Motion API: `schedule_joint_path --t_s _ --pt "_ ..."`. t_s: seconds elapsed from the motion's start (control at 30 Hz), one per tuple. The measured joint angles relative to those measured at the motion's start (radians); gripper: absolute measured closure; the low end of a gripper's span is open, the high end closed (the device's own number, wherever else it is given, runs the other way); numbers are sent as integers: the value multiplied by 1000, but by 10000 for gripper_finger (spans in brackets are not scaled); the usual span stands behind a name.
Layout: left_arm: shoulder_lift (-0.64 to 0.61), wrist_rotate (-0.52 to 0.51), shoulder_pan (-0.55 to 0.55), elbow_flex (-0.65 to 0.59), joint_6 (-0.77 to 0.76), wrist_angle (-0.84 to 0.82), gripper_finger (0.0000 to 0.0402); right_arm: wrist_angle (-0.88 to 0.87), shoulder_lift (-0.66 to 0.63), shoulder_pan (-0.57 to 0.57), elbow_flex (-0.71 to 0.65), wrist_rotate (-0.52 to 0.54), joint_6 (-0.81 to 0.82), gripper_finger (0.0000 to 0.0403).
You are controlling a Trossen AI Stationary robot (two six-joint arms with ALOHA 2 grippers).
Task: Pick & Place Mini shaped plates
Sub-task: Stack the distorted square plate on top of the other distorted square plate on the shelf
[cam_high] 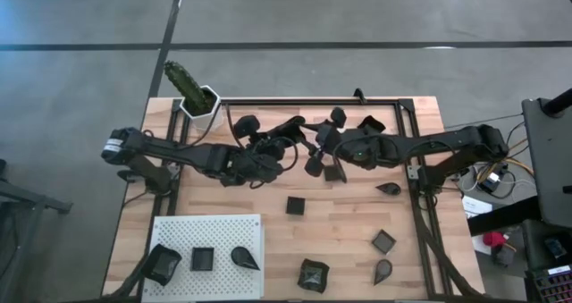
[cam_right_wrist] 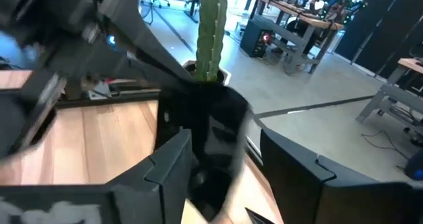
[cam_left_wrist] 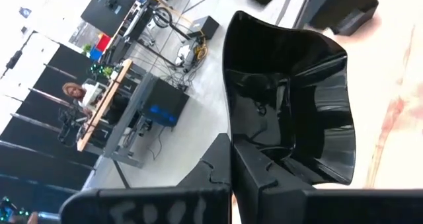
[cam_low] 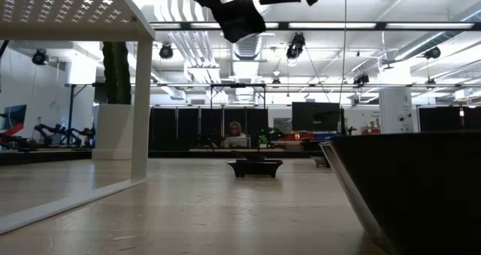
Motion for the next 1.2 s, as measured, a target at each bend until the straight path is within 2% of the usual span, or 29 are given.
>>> schedule_joint_path --t_s 0.13,0.3,0.53,0.83,1.03,1.2 --pt "-40 33 0 0 -75 -100 402 -47 -44 5 0 1 8 216" --pt "-106 179 0 7 -154 -252 402 -106 -98 18 0 -9 11 218" --pt "-228 488 0 43 -264 -508 401 -138 -132 42 0 -10 7 228" --pt "-402 950 -1 50 -236 -642 401 -147 -130 47 0 -134 7 234" --pt "-470 1171 -5 49 -256 -748 401 -147 -131 46 0 -140 16 229" --pt "-501 1303 -41 37 -279 -825 401 -146 -131 46 0 -139 47 236"
